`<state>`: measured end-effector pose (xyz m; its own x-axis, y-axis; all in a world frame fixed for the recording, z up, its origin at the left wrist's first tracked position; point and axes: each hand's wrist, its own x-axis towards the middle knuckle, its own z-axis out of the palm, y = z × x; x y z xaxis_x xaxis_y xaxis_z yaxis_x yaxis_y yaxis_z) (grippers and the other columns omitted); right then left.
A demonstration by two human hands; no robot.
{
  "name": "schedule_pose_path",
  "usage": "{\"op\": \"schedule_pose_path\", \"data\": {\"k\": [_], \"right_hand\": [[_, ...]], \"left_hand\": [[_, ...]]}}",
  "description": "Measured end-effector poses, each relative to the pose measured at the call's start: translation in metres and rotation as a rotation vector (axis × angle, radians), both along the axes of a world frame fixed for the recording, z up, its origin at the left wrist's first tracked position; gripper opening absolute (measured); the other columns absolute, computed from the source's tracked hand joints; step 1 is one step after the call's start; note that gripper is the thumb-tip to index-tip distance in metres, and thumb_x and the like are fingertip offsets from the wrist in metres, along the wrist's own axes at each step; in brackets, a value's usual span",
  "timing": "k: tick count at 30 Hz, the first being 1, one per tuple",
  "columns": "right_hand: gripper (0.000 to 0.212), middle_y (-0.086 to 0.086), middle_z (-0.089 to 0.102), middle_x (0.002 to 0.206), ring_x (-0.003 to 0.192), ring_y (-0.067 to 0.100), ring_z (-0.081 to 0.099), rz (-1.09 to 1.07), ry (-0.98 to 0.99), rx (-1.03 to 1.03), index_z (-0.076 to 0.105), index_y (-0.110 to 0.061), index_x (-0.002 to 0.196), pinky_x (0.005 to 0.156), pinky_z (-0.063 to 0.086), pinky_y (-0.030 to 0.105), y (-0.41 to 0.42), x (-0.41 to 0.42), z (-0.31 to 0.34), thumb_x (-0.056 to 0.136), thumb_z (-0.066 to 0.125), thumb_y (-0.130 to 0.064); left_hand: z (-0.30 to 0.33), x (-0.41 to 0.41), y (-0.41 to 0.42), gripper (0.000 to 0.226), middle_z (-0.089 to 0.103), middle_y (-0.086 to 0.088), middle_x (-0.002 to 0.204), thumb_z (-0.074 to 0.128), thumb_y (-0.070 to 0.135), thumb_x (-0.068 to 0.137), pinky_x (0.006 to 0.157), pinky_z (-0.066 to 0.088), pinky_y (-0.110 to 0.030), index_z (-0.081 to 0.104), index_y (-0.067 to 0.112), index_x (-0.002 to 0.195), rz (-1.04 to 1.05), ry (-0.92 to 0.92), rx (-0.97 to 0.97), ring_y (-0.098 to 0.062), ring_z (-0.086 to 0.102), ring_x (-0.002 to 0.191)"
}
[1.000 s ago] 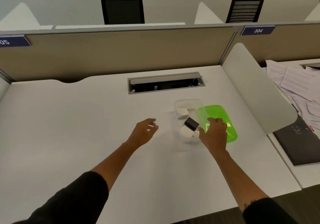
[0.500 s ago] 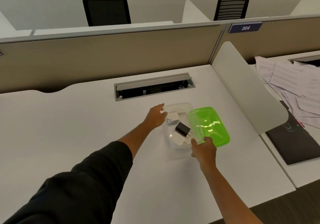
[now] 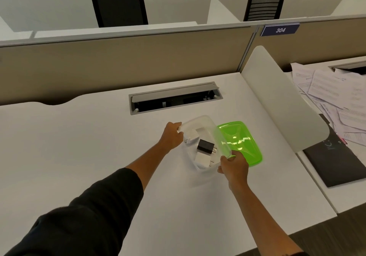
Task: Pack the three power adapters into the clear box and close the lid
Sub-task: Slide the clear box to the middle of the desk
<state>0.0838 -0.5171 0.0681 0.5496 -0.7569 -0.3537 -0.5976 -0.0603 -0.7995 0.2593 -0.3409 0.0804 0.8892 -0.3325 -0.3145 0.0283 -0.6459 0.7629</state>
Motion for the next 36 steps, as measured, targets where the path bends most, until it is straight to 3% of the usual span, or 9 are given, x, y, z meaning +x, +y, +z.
{"op": "schedule_pose_path", "data": {"k": [2,5,9,13,21,25,30,33,36], "right_hand": [[0.041,-0.003,0.062,0.069,0.058,0.031,0.078,0.030,0.005,-0.022,0.065,-0.014,0.128,0.080,0.066,0.052,0.002,0.004,0.000,0.088,0.061,-0.006],[0.045,-0.003,0.059,0.066,0.059,0.031,0.076,0.097,0.003,-0.051,0.067,-0.014,0.131,0.073,0.067,0.053,0.010,0.009,0.000,0.087,0.059,-0.004],[0.046,-0.004,0.063,0.064,0.058,0.029,0.076,0.212,0.005,-0.088,0.070,-0.016,0.130,0.072,0.067,0.052,0.031,0.019,0.000,0.087,0.057,-0.005],[0.049,0.000,0.067,0.077,0.082,0.037,0.078,0.331,0.031,-0.120,0.066,-0.013,0.141,0.087,0.064,0.054,0.051,0.030,-0.001,0.092,0.057,-0.009],[0.045,0.010,0.075,0.082,0.088,0.036,0.075,0.494,0.004,-0.143,0.068,-0.013,0.140,0.096,0.061,0.048,0.099,0.048,0.001,0.096,0.059,-0.011],[0.042,0.002,0.068,0.072,0.078,0.026,0.070,0.536,-0.006,-0.159,0.071,-0.012,0.139,0.094,0.062,0.041,0.111,0.054,0.003,0.098,0.061,-0.011],[0.038,-0.002,0.064,0.070,0.067,0.013,0.060,0.587,-0.016,-0.205,0.072,-0.012,0.137,0.083,0.053,0.027,0.118,0.059,0.003,0.100,0.062,-0.012],[0.037,-0.001,0.066,0.074,0.073,0.017,0.063,0.597,-0.023,-0.219,0.073,-0.011,0.135,0.087,0.054,0.028,0.119,0.059,0.002,0.100,0.063,-0.012],[0.035,0.007,0.074,0.086,0.088,0.025,0.070,0.595,-0.030,-0.222,0.074,-0.009,0.134,0.095,0.056,0.032,0.120,0.058,0.000,0.100,0.064,-0.013]], "left_hand": [[-0.004,-0.010,0.016,0.047,0.055,-0.019,0.144,0.062,0.010,0.104,0.101,0.056,-0.032,0.055,0.003,0.149,0.045,0.019,-0.037,-0.033,0.062,0.125],[-0.010,-0.027,0.046,0.055,0.054,-0.016,0.144,0.067,0.010,0.101,0.103,0.062,-0.043,0.052,0.009,0.154,0.136,0.075,-0.097,-0.034,0.062,0.127],[-0.017,-0.052,0.091,0.057,0.057,-0.010,0.138,0.071,0.012,0.097,0.074,0.063,-0.023,0.053,0.014,0.152,0.271,0.134,-0.168,-0.028,0.067,0.114],[-0.021,-0.078,0.129,0.059,0.058,-0.001,0.123,0.078,0.018,0.093,0.059,0.059,-0.012,0.054,0.014,0.147,0.388,0.154,-0.215,-0.024,0.071,0.105],[-0.016,-0.130,0.188,0.055,0.063,0.002,0.111,0.082,0.018,0.091,0.058,0.057,-0.012,0.057,0.013,0.139,0.596,0.170,-0.281,-0.024,0.078,0.093],[-0.015,-0.147,0.202,0.057,0.064,-0.007,0.120,0.084,0.023,0.089,0.080,0.064,-0.027,0.056,0.015,0.137,0.627,0.181,-0.269,-0.026,0.080,0.093],[-0.019,-0.164,0.209,0.058,0.065,-0.003,0.114,0.087,0.026,0.086,0.090,0.066,-0.035,0.055,0.017,0.134,0.646,0.200,-0.275,-0.020,0.079,0.090],[-0.021,-0.170,0.210,0.058,0.065,-0.003,0.112,0.087,0.028,0.086,0.091,0.067,-0.039,0.055,0.017,0.133,0.650,0.220,-0.267,-0.019,0.080,0.089],[-0.021,-0.174,0.210,0.058,0.065,0.000,0.110,0.087,0.030,0.086,0.086,0.067,-0.034,0.054,0.018,0.133,0.645,0.216,-0.237,-0.019,0.079,0.089]]}}
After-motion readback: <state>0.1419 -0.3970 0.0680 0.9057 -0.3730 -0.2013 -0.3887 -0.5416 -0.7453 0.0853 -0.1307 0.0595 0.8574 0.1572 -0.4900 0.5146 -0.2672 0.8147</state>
